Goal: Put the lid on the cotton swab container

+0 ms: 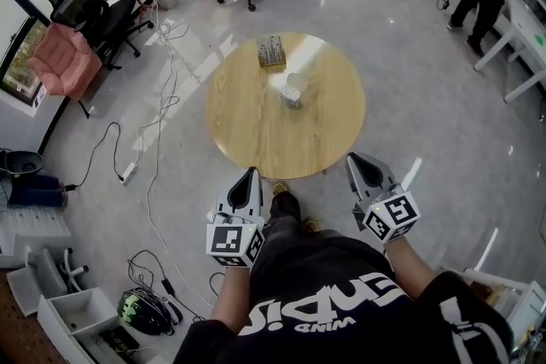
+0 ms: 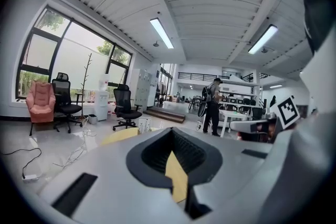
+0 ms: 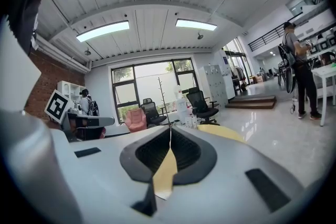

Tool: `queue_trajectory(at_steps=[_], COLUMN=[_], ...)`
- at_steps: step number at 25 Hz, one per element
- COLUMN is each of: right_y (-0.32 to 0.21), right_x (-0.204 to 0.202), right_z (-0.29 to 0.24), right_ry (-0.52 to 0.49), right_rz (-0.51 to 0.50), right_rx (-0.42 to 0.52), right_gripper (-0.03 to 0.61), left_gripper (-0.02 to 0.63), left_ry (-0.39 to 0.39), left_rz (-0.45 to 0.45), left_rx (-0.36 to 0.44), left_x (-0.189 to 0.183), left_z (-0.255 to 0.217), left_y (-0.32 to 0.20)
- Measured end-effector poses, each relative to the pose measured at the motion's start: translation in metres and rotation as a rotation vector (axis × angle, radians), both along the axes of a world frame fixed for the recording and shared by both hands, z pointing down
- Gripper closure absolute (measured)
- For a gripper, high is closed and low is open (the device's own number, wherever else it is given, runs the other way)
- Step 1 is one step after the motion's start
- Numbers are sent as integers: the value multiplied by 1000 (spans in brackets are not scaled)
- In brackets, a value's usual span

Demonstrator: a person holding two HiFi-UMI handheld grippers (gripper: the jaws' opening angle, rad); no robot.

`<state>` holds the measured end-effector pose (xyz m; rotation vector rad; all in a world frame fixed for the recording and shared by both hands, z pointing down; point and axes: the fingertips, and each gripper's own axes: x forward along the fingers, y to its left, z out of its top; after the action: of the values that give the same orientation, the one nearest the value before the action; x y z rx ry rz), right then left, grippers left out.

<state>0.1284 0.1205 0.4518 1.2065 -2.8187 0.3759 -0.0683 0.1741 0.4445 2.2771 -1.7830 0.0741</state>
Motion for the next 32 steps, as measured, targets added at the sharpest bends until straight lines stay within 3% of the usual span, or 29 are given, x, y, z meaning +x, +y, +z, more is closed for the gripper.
queue_trajectory(at_steps=[9,23,32], right_y=[-51,-142,-156], right_x=[-19,-83,-76], right_z=[-6,-8,-3], right_ry=[9,2,27], right_rz=[36,100,169], right_rx=[-1,-17,-31], right_gripper=[575,575,575], left_gripper=[605,606,606], left_ry=[0,16,3], left_rz=[51,146,233], left_rx=[3,5,-4], left_x=[-22,-73,-69], left_z=[-5,-12,-12], left_y=[-61,-171,-205])
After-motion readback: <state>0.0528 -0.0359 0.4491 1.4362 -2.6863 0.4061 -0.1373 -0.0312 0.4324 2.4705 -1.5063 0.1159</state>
